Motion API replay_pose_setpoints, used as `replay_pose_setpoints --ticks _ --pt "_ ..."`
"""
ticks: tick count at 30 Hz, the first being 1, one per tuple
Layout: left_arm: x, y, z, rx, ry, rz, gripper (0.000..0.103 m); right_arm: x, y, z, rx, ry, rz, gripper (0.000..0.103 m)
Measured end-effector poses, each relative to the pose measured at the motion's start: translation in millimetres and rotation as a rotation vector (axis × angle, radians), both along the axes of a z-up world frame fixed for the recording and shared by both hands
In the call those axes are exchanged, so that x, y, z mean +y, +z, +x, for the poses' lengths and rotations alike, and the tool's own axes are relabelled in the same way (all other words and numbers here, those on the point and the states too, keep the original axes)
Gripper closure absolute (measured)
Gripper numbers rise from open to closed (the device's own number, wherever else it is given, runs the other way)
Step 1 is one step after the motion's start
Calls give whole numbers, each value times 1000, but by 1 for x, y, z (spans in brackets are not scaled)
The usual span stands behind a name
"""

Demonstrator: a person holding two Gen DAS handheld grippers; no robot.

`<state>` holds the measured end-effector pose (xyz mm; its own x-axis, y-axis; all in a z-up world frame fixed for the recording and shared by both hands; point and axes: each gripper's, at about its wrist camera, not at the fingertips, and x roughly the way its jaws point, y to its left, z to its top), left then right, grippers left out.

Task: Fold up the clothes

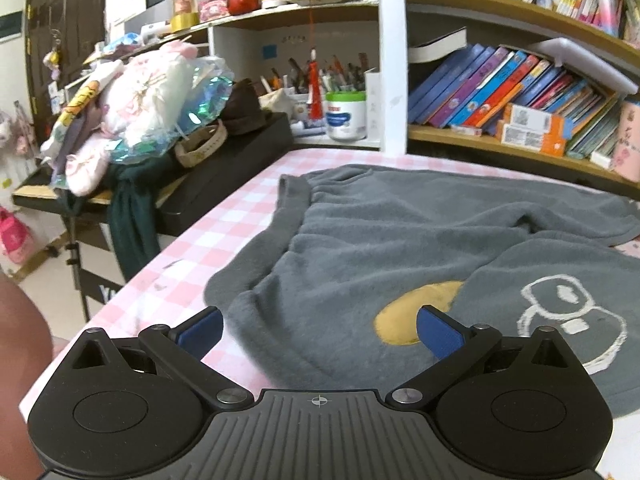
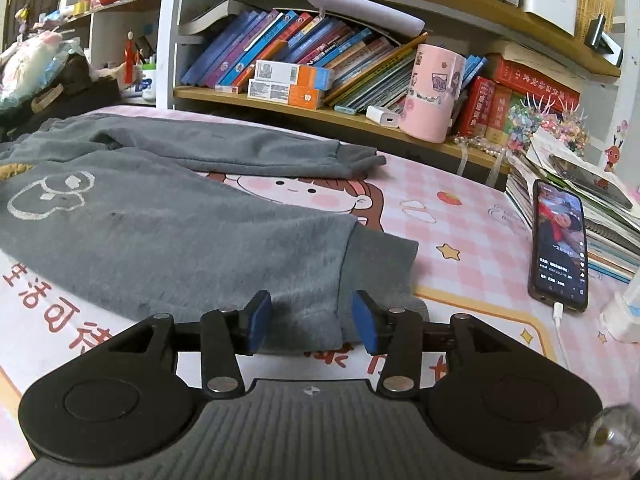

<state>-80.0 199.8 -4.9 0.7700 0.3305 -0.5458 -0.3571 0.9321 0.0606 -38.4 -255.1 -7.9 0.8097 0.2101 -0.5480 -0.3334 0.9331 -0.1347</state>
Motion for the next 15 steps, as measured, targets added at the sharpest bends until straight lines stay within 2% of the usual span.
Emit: replay_pose_setpoints --ticks 8,15 --pt "9 -6 -1 21 57 42 0 1 -2 -3 -10 3 -8 57" --pt "11 -11 6 39 42 36 0 1 -2 -2 -5 2 -8 54"
